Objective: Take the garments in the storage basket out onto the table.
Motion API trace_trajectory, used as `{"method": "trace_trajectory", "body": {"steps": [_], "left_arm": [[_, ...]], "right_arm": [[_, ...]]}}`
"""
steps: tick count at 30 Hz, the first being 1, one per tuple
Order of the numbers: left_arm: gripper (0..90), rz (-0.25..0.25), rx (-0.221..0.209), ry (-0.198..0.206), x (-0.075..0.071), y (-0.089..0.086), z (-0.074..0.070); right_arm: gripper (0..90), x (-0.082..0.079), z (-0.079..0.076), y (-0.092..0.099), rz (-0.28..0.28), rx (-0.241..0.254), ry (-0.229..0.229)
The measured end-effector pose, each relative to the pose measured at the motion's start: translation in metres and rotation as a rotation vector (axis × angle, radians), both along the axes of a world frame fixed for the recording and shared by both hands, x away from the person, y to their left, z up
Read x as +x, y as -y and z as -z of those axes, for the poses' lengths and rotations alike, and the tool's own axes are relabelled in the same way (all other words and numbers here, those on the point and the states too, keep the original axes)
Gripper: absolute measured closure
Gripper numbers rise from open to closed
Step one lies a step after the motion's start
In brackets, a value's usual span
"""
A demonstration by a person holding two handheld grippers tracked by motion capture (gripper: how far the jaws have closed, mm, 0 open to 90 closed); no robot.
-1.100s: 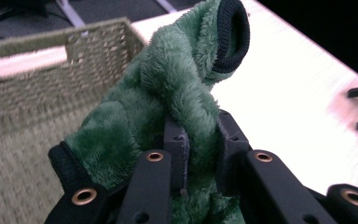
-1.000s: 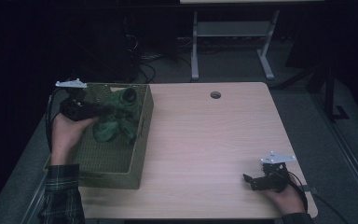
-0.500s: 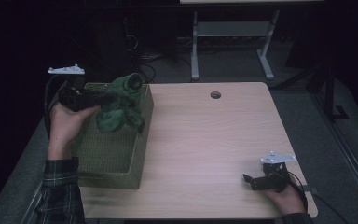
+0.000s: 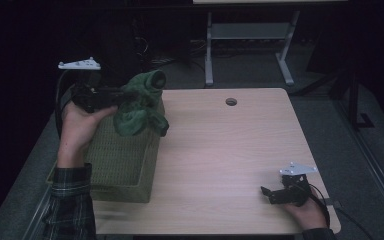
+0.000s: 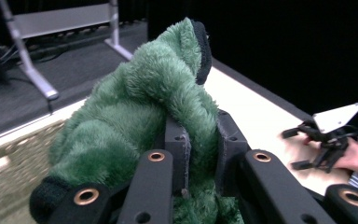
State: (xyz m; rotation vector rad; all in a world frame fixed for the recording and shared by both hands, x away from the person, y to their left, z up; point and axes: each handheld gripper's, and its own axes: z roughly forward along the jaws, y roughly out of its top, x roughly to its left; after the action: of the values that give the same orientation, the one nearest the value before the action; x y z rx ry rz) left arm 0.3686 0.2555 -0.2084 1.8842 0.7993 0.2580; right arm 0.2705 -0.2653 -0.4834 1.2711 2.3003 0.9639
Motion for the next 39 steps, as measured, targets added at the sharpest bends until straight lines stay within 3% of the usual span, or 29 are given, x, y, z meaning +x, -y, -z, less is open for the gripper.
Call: {"method": "trace_trajectory", "body": {"steps": [10,18,31,39], "left_arm": [[78.0,0.093,0.008,0.008,0.001,0.04,-0.001],[77.9,0.138,0.023,0.014,0.001,0.071,0.004],[77.9,0.217,0.022,0.002,0.003,0.116,0.03],[77.9,0.259,0.021,-0.027,0.005,0.145,0.053]], "right_arm": [[0.5,0.0,0.0,0.0,0.0,0.0,0.0],[0.5,0.0,0.0,0.0,0.001,0.002,0.0],[0.6,0.0,0.0,0.0,0.0,0.001,-0.001],[0.5,0.0,0.0,0.0,-0.001,0.0,0.0]]}}
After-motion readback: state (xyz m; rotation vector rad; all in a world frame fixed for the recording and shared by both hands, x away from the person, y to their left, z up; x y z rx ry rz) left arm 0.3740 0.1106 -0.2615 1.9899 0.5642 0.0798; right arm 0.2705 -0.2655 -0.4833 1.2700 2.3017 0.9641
